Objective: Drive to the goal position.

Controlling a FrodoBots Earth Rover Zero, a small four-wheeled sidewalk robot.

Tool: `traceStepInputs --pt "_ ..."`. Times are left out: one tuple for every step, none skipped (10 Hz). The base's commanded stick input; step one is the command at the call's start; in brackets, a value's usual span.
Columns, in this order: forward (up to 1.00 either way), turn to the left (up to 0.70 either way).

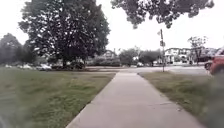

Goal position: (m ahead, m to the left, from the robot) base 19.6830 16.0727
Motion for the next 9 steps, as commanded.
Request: traceStepInputs --pt "0.7 -0.07" --pt "0.7 -0.35" --pt "0.7 -0.35" --pt "0.7 -0.25" --pt "0.7 0.0" --pt "0.7 0.0" --pt "0.7 0.0" --pt "0.7 0.0" --pt "0.7 0.0"
